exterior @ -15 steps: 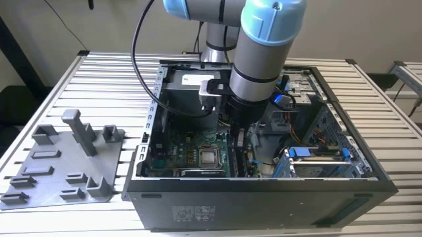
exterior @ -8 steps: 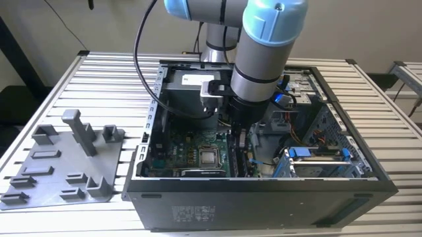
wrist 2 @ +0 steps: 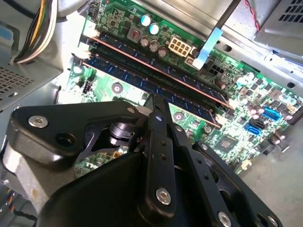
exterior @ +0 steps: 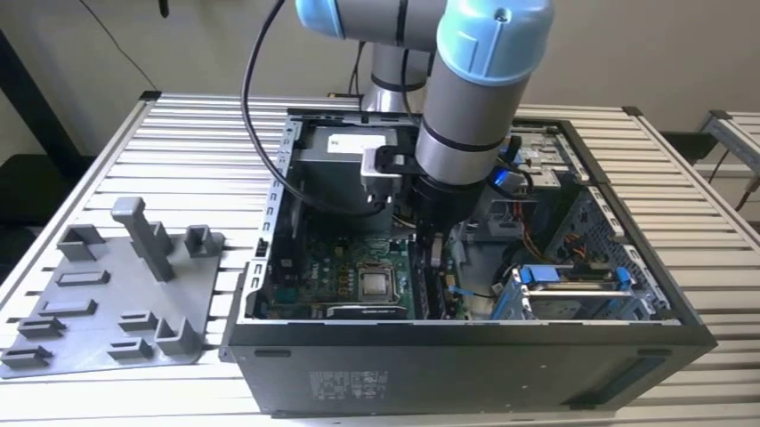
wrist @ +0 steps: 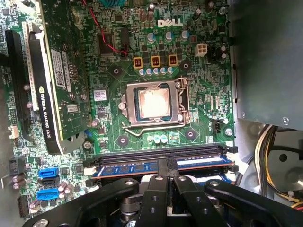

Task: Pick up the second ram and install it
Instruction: 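Press down the second ram until it locks into place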

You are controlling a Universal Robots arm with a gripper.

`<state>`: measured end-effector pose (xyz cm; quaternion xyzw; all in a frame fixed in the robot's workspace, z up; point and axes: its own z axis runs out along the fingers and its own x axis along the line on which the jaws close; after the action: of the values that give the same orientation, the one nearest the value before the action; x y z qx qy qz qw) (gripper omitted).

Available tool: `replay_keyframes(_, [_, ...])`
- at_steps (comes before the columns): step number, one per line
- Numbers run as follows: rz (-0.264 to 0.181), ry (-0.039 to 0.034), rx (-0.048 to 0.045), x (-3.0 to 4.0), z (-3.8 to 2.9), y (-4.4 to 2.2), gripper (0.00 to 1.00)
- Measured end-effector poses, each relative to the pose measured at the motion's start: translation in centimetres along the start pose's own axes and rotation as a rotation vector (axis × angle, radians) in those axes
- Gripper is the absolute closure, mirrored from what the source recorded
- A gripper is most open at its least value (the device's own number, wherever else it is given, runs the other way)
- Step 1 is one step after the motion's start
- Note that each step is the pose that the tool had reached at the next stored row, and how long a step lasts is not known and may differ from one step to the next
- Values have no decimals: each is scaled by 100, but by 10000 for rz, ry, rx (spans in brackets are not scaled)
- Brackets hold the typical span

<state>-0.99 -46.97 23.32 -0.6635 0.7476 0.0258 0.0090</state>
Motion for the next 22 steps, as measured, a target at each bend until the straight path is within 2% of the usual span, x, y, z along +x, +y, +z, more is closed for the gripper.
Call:
replay_keyframes(9, [-238, 26, -15, -24, 156, 0, 89])
replay_keyframes(11, [-273, 51, -21, -29, 164, -1, 89])
replay_keyframes(12, [-272, 67, -24, -33, 151, -1, 89])
replay_keyframes(15, [-275, -24, -8, -38, 101, 1, 89])
replay_keyframes(17, [-273, 13, -11, -36, 9, 4, 89])
replay_keyframes(22, [-274, 18, -11, -44, -159, 8, 89])
